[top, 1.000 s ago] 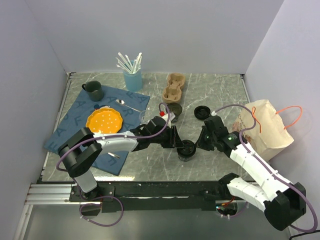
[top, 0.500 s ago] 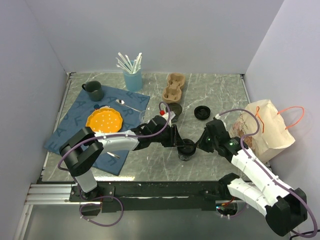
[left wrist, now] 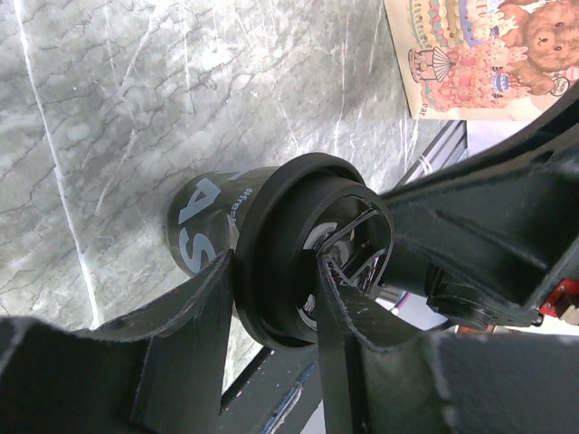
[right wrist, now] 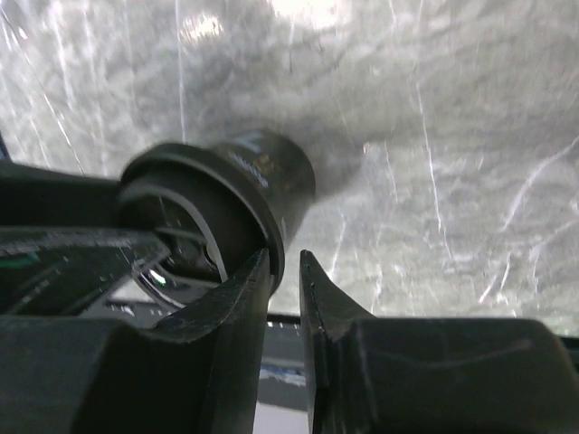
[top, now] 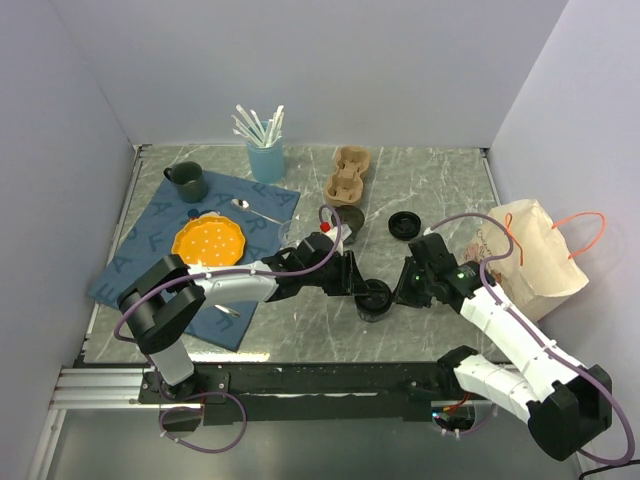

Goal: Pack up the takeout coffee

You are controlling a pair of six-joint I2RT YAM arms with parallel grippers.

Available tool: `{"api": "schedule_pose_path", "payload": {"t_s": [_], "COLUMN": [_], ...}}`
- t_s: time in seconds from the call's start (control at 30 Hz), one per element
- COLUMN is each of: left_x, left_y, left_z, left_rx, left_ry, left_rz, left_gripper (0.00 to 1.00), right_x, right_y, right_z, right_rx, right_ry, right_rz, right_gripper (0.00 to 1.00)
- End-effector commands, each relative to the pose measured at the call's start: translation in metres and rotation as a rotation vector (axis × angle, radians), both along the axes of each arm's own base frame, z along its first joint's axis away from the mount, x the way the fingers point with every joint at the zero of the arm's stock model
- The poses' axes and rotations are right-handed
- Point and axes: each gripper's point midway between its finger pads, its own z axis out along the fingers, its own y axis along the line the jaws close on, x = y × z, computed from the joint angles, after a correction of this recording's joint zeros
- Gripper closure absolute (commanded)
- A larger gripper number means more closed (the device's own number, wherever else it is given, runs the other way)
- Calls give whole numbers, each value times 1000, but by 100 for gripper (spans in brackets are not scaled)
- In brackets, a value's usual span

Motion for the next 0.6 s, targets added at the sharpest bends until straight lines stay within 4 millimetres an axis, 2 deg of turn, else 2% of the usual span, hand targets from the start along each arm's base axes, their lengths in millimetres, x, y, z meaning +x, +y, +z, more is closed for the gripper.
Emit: {"api": "schedule_pose_path", "payload": {"t_s": [0.0, 0.13, 0.27, 0.43, 0.57], "left_x": [-55, -54, -43, -28, -18], "left_y": [127, 123, 102, 75, 59], "left_z": [-138, -133, -104, -67, -36], "left_rx": [633, 624, 558, 472, 402], "left_ry": [212, 219, 178, 142, 105], "left_rz": [29, 18, 5, -8, -9], "left_gripper": [58, 55, 47, 40, 35], "right_x": [-12, -11, -4, -2, 3], "right_y": [4, 9, 7, 1, 6], "right_z": [8, 16, 40, 51, 58], "right_rx": [31, 62, 39, 4, 21], "right_ry": [15, -1, -39, -53, -86], "right_rz": [43, 58, 75, 81, 106], "right_gripper": [74, 74, 73, 73, 71]}}
